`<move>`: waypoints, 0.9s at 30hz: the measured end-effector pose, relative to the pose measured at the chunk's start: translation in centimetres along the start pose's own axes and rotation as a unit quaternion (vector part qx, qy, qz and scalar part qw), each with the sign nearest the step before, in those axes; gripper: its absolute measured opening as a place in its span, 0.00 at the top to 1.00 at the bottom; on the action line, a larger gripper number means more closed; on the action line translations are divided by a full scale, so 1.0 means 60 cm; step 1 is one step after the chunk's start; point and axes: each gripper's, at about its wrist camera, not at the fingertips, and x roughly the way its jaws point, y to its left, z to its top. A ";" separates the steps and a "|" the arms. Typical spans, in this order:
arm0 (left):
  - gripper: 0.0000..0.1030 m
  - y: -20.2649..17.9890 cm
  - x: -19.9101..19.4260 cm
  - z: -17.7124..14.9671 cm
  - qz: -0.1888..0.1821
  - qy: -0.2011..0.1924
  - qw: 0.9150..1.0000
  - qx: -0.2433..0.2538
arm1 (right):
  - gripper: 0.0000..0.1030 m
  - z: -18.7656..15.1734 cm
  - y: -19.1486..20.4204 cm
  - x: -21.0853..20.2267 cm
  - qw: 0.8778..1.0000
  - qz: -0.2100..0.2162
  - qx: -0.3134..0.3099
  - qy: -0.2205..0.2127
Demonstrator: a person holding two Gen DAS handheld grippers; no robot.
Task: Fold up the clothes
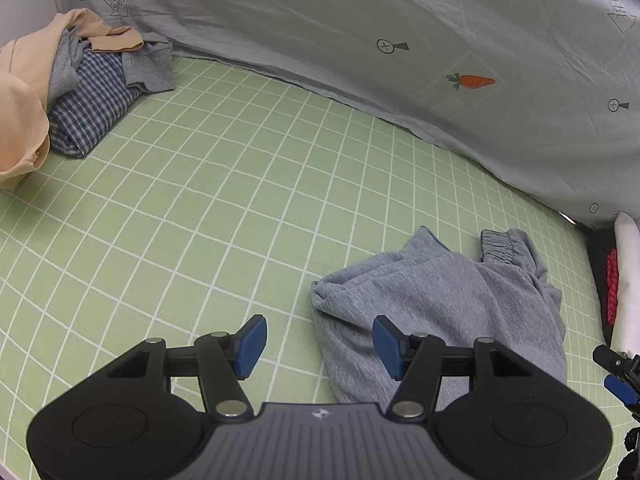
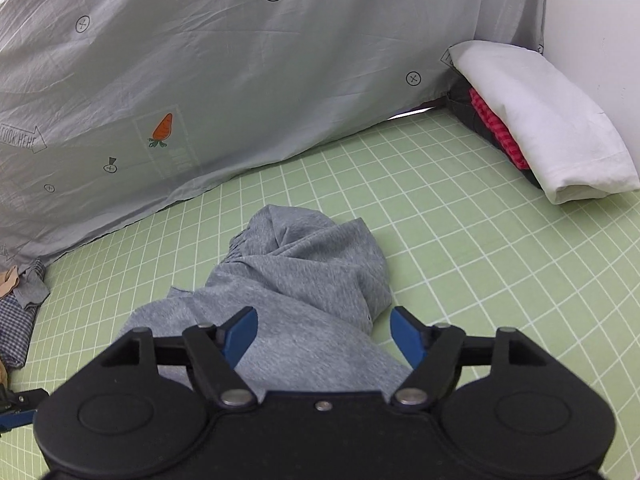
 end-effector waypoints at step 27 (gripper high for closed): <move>1.00 -0.011 0.130 0.168 -0.043 -0.017 0.998 -0.051 | 1.00 0.202 0.043 0.203 0.999 0.025 -0.003 -0.019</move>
